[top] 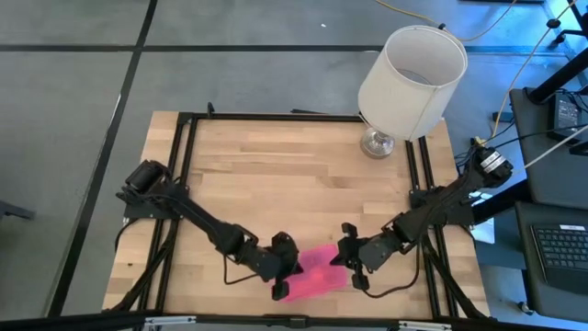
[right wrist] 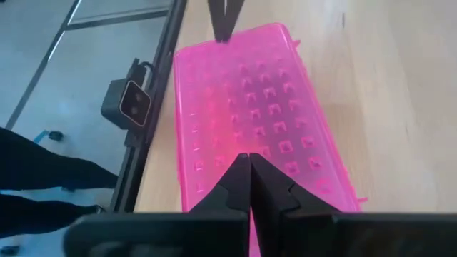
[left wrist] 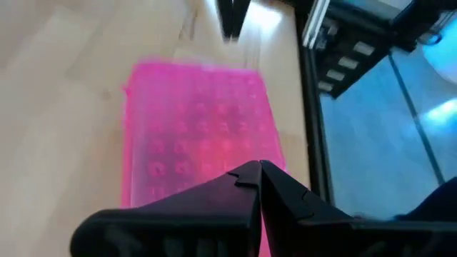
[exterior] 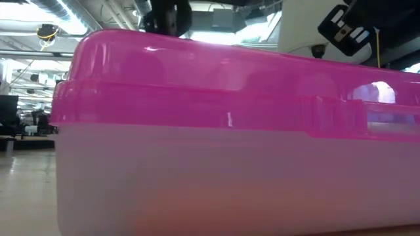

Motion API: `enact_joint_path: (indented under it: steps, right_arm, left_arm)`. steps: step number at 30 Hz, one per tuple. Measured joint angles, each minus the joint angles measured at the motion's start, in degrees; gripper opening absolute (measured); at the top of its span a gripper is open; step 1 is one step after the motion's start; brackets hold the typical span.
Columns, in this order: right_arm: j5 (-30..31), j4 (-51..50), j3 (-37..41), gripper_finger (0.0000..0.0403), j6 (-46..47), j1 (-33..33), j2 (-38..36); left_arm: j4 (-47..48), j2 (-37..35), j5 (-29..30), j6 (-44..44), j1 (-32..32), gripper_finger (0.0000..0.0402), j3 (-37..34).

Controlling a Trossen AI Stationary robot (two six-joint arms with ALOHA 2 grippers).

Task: Pick & place school supplies into a supply box
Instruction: Close the pink supply box

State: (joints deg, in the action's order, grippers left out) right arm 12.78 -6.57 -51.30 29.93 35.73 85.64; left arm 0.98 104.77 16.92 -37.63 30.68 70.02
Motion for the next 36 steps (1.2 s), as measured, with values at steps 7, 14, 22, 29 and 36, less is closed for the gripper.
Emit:
enact_joint_path:
  steps: [7,14,22,29,36]
  right_arm:
    - [-1.76,4.08,-0.03,0.0004,-0.52,-0.07,4.78]
    - [-3.89,5.74,-0.01,0.0004,-0.01,-0.07,9.43]
    - [-4.55,9.61,-0.18,0.0004,2.92,-0.07,13.11]
    - [-4.69,11.90,-0.08,0.0005,4.11,-0.09,13.42]
    - [-4.96,12.99,-0.03,0.0005,4.67,-0.09,13.43]
  left_arm:
    - [-0.27,4.85,-0.95,-6.44,1.06,0.0001,-0.09]
    - [0.31,5.92,-3.42,-8.82,1.18,0.0001,-0.12]
    - [4.79,5.74,-6.06,-10.54,1.08,0.0001,0.08]
    - [9.56,5.49,-6.30,-11.19,0.62,0.0001,0.26]
    - [15.00,5.35,-6.95,-11.17,-1.35,0.0001,0.32]
